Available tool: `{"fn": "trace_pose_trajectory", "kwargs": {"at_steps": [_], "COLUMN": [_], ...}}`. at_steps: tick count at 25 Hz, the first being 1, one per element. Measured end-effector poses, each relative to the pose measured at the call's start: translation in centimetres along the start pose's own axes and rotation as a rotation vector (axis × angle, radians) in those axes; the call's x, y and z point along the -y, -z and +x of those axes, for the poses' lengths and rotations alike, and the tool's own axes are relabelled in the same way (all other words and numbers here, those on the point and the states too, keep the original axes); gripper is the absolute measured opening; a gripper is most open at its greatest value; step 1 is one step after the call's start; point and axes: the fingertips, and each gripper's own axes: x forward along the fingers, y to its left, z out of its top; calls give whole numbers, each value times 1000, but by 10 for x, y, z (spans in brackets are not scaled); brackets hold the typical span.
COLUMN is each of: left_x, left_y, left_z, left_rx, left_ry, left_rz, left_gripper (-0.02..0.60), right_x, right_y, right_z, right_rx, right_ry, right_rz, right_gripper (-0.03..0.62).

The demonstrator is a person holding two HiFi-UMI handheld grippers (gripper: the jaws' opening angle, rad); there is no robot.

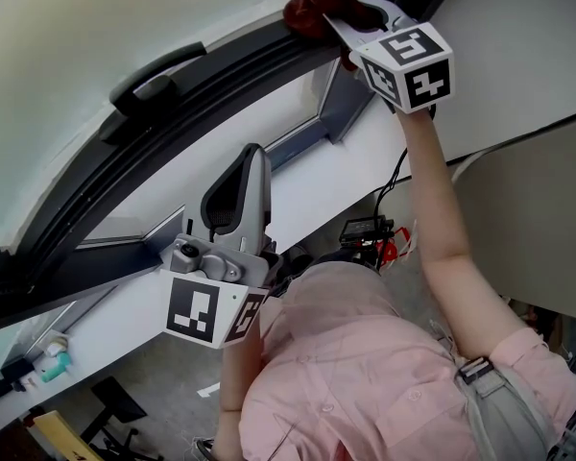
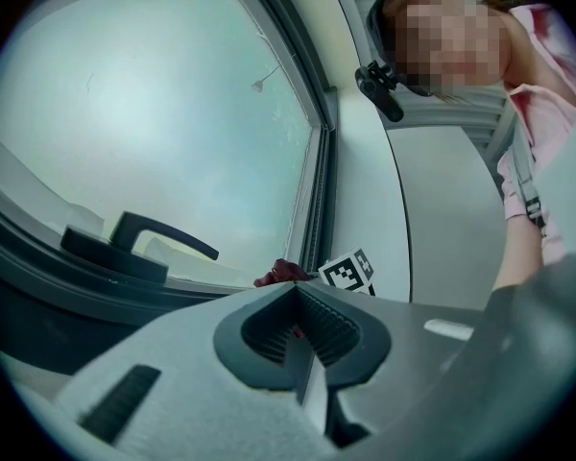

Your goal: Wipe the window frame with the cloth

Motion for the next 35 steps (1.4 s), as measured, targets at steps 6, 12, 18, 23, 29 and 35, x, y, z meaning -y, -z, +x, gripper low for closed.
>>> {"fn": "trace_pose_trajectory", "kwargs": {"at_steps": [6, 12, 18, 23, 29, 35], "left_x": [3, 1, -2, -8, -23, -44], "left_y": [2, -1, -6, -15, -22, -26], "left_z": [-1, -8, -25, -49, -85, -135], "left_rx": [-6, -2, 5, 22, 38, 49], "left_ry": [4, -9, -36, -70, -130, -239], "left_rz": [-2, 3, 13, 23, 33, 5], "left_gripper": [-3, -3, -3, -3, -3, -3], "right_x": [14, 24, 24, 6, -58, -162], "right_y": [5, 10, 9, -27, -106, -137], "right_z": [-2, -4, -5, -35, -90, -78], "right_rx": [-11, -18, -28, 117, 365, 475], "right_ry": [25, 52, 90, 92, 38, -81], "right_rz": [-3, 9, -16, 46, 70, 83], "right_gripper": [72, 72, 75, 77, 77, 76]}}
